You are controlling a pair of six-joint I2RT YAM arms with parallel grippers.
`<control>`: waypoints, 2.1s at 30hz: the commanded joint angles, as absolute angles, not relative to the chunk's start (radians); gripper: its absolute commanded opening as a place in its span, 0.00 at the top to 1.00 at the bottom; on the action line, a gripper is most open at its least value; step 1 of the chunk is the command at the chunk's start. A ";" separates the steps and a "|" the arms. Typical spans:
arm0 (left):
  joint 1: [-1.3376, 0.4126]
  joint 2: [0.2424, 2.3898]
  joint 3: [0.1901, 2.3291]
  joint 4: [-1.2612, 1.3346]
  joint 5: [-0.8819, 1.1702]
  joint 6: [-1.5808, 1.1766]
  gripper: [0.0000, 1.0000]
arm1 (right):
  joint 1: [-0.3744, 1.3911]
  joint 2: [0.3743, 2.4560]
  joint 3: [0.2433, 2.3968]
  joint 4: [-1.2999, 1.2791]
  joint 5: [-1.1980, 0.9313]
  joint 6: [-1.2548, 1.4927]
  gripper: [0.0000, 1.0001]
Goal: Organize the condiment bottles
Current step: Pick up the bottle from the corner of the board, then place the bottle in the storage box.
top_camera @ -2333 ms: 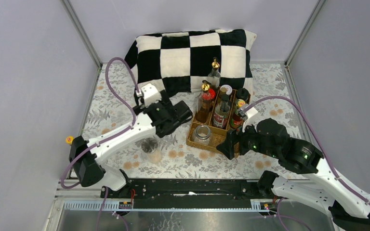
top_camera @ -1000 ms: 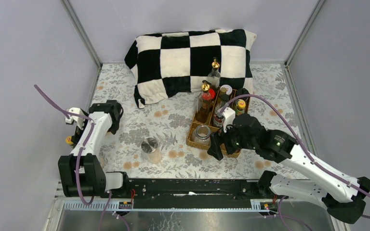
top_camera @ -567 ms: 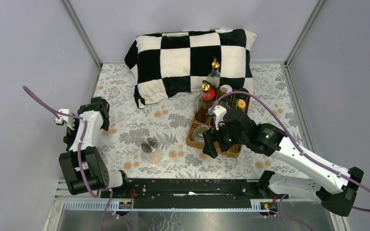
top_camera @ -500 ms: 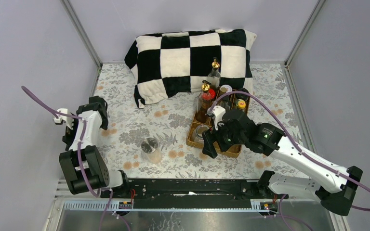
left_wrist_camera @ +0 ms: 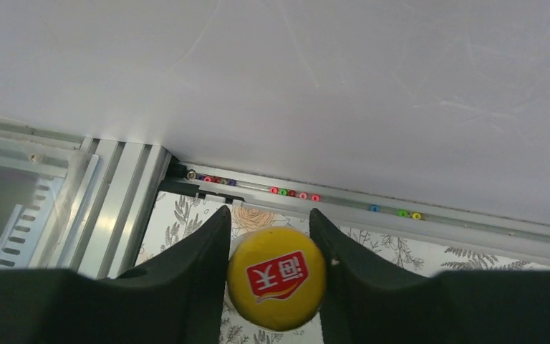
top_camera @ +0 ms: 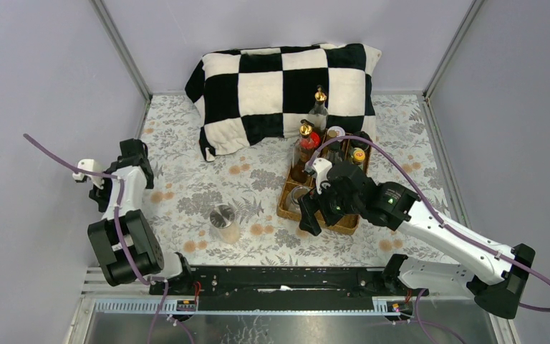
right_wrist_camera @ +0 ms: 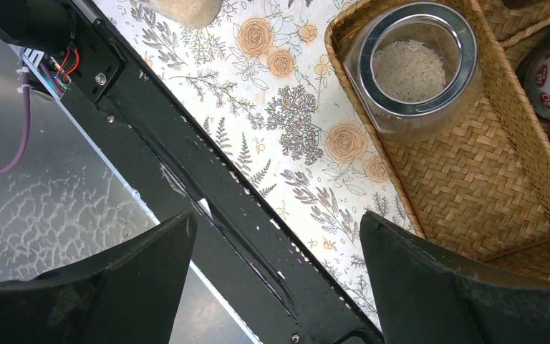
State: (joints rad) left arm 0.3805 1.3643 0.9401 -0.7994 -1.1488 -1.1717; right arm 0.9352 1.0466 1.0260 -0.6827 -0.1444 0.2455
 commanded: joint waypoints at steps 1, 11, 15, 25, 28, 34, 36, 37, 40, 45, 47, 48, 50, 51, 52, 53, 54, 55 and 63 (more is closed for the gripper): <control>0.381 1.332 0.912 -0.663 -1.083 -1.057 0.57 | 0.937 1.032 1.056 -0.667 -0.152 0.225 0.09; 0.279 1.265 0.890 -0.480 -0.978 -0.836 0.81 | 0.937 1.023 1.026 -0.641 -0.142 0.239 0.09; 0.180 1.295 0.893 -0.401 -0.886 -0.758 0.82 | 0.937 1.026 1.023 -0.632 -0.141 0.242 0.09; -0.145 1.409 0.997 -0.258 -0.740 -0.608 0.82 | 0.938 1.003 1.053 -0.650 -0.084 0.258 0.09; -0.261 1.440 1.060 -0.242 -0.723 -0.558 0.82 | 0.937 0.981 1.080 -0.674 -0.039 0.268 0.09; -0.428 1.494 1.156 -0.198 -0.685 -0.471 0.84 | 0.938 0.898 1.143 -0.721 0.079 0.301 0.10; -0.460 1.508 1.184 -0.186 -0.655 -0.442 0.85 | 0.937 0.876 1.154 -0.737 0.093 0.308 0.09; -0.473 1.512 1.197 -0.180 -0.637 -0.427 0.85 | 0.938 0.867 1.156 -0.745 0.101 0.311 0.09; -0.510 1.506 1.227 -0.169 -0.573 -0.383 0.84 | 0.937 0.849 1.155 -0.761 0.114 0.316 0.09; -0.574 1.466 1.268 -0.160 -0.506 -0.345 0.83 | 0.937 0.841 1.161 -0.777 0.128 0.313 0.09; -0.600 1.457 1.299 -0.177 -0.479 -0.332 0.83 | 0.938 0.838 1.165 -0.778 0.130 0.312 0.09; -0.616 1.453 1.316 -0.179 -0.469 -0.325 0.83 | 0.937 0.837 1.166 -0.780 0.131 0.311 0.09; -0.651 1.455 1.346 -0.186 -0.450 -0.308 0.83 | 0.937 0.832 1.166 -0.780 0.133 0.310 0.09; -0.670 1.457 1.362 -0.192 -0.447 -0.305 0.83 | 0.937 0.830 1.165 -0.781 0.135 0.309 0.09; -0.687 1.461 1.375 -0.193 -0.445 -0.298 0.83 | 0.936 0.829 1.164 -0.781 0.136 0.309 0.09; -0.704 1.466 1.388 -0.197 -0.438 -0.294 0.83 | 0.938 0.826 1.162 -0.780 0.137 0.310 0.09; -0.718 1.469 1.398 -0.198 -0.433 -0.294 0.83 | 0.937 0.823 1.159 -0.779 0.135 0.311 0.09; -0.731 1.471 1.403 -0.193 -0.424 -0.295 0.83 | 0.936 0.820 1.156 -0.780 0.136 0.313 0.09; -0.897 1.513 1.512 -0.223 -0.437 -0.253 0.84 | 0.937 0.788 1.181 -0.821 0.198 0.315 0.09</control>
State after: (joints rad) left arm -0.8108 1.5150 1.4033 -0.3035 -0.4221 -0.3050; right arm 0.9352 0.8101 1.1290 -0.7864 0.1276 0.3084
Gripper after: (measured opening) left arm 0.424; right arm 0.907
